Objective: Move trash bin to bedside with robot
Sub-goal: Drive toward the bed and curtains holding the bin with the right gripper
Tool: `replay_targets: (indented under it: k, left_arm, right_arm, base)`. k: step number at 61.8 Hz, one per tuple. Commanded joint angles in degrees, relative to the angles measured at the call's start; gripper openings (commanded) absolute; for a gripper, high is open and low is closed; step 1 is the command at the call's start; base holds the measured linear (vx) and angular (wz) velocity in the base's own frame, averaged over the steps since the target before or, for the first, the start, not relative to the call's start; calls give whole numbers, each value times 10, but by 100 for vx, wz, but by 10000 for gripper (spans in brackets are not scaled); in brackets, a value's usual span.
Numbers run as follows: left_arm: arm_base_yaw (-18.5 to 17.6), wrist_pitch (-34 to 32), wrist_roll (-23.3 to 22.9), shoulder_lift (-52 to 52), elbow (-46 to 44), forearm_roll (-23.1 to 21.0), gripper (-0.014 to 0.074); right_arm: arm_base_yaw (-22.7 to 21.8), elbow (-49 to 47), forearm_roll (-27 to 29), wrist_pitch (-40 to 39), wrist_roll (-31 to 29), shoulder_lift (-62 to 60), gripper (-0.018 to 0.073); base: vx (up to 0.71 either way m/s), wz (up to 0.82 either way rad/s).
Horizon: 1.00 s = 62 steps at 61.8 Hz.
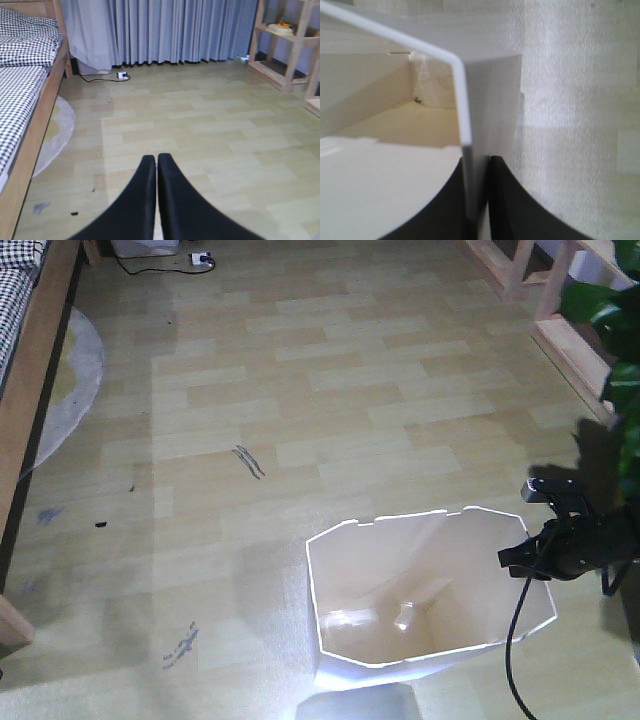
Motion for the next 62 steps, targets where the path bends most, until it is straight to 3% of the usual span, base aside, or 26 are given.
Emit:
replay_targets:
  k: [1, 62]
  left_arm:
    - [-1, -42, -5, -6, 17, -2, -6]
    - [-1, -42, -5, -6, 17, -2, -6]
  right_arm:
    - [-3, -8, 34, 89, 11, -38, -6]
    - [-3, -8, 35, 90, 11, -38, -6]
  base:
    - [48, 15]
    - [46, 12]
